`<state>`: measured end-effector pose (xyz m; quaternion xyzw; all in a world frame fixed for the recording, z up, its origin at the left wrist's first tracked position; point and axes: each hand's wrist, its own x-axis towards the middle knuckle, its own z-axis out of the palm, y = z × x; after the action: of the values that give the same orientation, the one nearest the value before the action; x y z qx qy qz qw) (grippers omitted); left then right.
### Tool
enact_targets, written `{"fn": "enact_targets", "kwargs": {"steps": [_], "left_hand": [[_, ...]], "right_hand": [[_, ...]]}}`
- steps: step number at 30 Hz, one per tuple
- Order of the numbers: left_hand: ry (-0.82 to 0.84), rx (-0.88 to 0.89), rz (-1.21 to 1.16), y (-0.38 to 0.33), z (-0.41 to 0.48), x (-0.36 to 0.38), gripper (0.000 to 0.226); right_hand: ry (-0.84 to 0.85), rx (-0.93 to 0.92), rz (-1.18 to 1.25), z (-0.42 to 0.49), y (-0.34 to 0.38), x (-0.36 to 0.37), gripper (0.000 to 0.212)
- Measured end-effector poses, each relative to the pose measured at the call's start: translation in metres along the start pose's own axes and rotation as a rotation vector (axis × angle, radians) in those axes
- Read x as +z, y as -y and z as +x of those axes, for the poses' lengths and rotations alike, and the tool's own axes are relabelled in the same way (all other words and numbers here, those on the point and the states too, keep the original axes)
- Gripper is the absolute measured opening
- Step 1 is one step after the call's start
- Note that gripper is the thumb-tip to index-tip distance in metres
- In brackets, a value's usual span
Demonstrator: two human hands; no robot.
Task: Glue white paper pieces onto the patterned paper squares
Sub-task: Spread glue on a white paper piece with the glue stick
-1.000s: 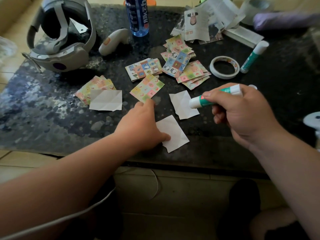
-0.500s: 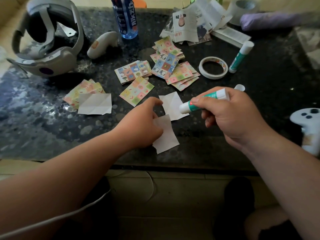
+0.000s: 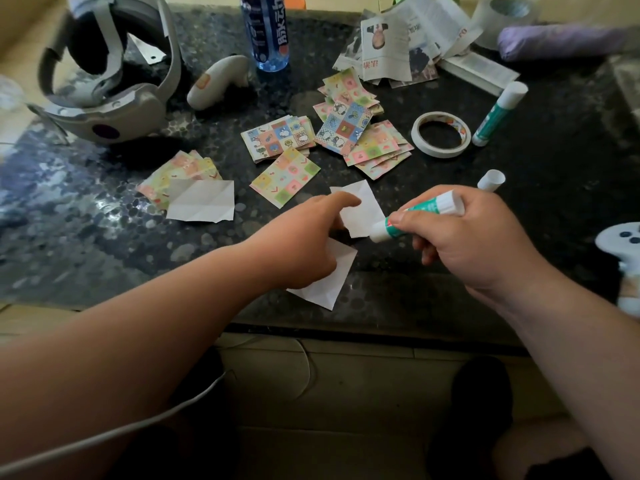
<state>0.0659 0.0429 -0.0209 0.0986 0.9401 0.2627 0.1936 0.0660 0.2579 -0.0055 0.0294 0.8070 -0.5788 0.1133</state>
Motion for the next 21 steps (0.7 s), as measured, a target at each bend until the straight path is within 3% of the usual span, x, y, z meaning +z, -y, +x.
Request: {"fn": "enact_targets", "kwargs": {"steps": [5, 8, 15, 21], "left_hand": [[-0.077, 0.049, 0.044, 0.009, -0.007, 0.002, 0.04], [-0.076, 0.053, 0.09, 0.014, -0.014, 0.002, 0.028], [0.02, -0.036, 0.168, 0.021, -0.017, -0.004, 0.027], [0.037, -0.029, 0.164, 0.021, -0.017, -0.005, 0.037]], "right_hand": [[-0.027, 0.01, -0.087, -0.003, -0.01, 0.006, 0.011], [0.001, -0.02, -0.148, -0.008, -0.017, 0.017, 0.012], [0.07, -0.075, -0.275, -0.011, -0.018, 0.035, 0.017], [0.011, -0.076, -0.344, -0.008, -0.018, 0.04, 0.013]]}}
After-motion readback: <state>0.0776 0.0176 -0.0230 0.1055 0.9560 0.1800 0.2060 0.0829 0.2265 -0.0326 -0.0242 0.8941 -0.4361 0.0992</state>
